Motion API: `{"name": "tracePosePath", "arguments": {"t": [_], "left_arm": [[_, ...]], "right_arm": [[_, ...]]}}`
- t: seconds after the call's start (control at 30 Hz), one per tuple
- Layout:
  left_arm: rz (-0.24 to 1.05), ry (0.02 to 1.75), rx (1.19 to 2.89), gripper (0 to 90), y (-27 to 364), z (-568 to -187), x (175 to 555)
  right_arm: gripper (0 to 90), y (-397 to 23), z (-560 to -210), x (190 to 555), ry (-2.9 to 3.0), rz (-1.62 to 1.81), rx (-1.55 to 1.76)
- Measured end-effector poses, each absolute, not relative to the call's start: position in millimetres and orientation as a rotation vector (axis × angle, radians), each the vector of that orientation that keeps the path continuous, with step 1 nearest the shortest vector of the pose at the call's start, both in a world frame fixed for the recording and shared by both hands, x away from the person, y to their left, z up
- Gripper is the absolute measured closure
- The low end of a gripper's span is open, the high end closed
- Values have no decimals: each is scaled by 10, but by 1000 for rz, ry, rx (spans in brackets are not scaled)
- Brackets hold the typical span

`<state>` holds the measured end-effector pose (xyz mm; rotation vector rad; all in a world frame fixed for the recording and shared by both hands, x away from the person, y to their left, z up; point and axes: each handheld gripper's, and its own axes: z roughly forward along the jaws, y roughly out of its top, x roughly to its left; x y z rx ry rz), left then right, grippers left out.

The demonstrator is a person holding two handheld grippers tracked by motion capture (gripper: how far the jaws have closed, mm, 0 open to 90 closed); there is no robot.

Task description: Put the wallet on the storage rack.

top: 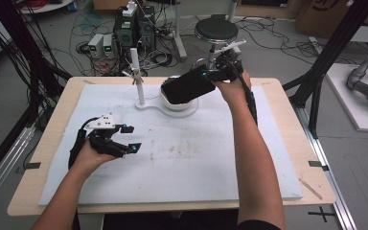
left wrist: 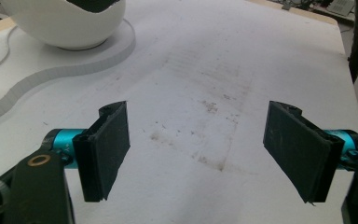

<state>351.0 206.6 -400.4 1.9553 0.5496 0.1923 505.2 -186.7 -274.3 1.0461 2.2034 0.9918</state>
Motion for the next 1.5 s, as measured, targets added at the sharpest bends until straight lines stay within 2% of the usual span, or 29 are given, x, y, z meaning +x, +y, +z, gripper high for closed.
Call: {"name": "tracePosePath", "arguments": {"t": [0.33,0.6,0.8,1.17,1.5], "left_arm": [[201,545,1947,226,2072,-3987,3498],[235,553,1945,226,2092,-3965,3488],[250,562,1934,225,2129,-3956,3490],[266,540,1945,220,2091,-3957,3464],[322,568,1910,201,2142,-3967,3459]], "right_arm": [[340,-2038,-2583,4825,2155,1033,1009],[289,-2303,-2535,4462,2148,1124,983],[286,-2511,-2581,4171,2121,1205,949],[257,-2783,-2875,3621,2087,1377,908],[240,-2870,-3424,3360,2088,1475,875]]}}
